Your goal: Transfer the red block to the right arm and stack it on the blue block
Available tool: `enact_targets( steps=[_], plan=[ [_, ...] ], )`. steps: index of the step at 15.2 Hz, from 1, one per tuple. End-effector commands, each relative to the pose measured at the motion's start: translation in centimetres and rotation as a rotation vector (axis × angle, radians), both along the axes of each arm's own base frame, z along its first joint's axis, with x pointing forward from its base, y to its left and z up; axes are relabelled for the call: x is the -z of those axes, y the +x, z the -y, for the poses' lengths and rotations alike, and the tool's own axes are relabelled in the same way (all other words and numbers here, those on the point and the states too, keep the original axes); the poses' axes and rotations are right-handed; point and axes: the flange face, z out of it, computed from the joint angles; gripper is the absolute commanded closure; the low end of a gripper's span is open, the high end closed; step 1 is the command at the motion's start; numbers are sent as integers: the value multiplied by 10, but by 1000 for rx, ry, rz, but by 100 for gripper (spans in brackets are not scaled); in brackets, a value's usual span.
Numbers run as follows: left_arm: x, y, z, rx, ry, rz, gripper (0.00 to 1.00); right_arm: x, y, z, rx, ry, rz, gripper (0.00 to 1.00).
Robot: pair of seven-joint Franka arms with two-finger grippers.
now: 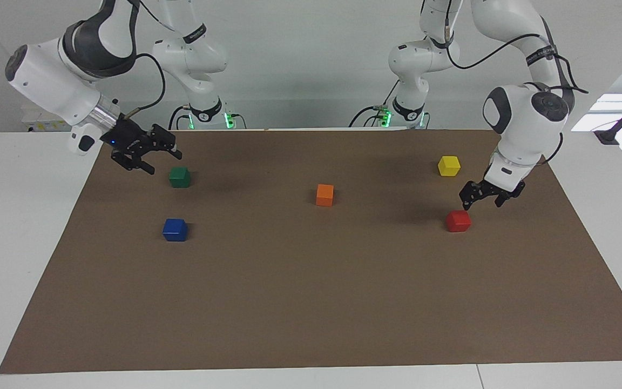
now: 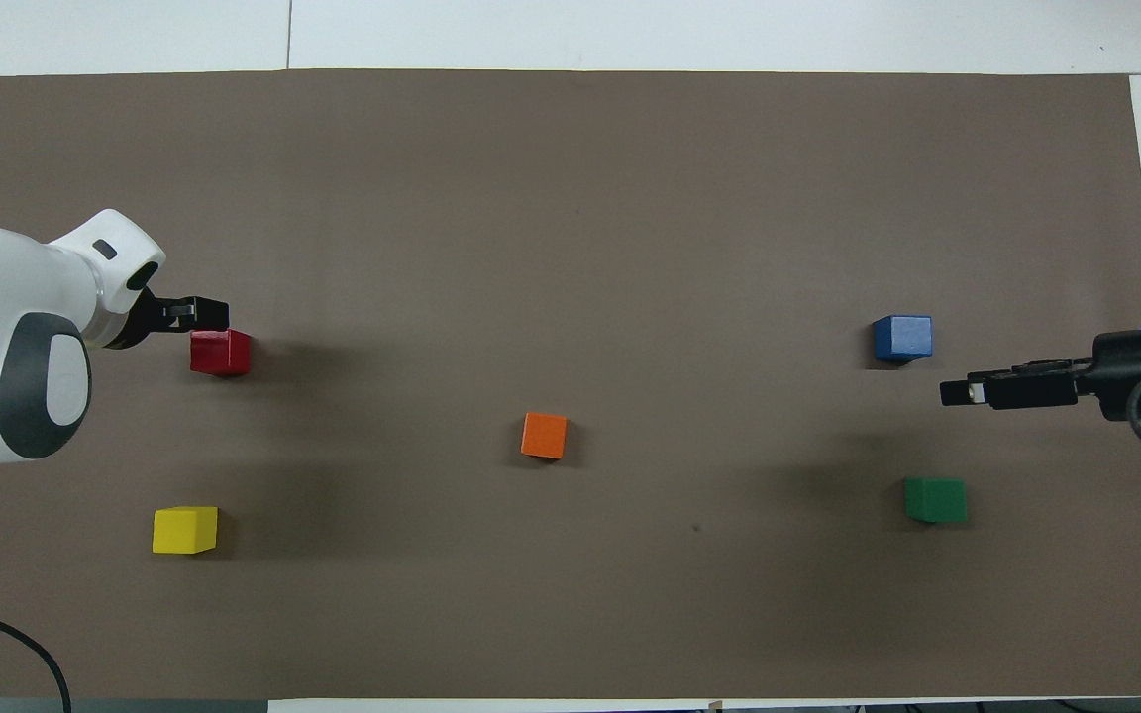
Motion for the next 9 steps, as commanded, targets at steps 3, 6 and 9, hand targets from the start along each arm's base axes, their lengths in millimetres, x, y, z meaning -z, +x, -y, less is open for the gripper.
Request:
enact_targets(
  steps=[3, 6, 9],
  plan=[
    [25, -14, 0, 27, 8, -7, 0, 6, -4, -16, 7, 381, -54, 0],
    [39, -23, 4, 33, 7, -11, 0, 10, -10, -45, 11, 598, -83, 0],
    [51, -22, 7, -13, -2, -7, 37, 28, -10, -72, -55, 798, -124, 0]
  ],
)
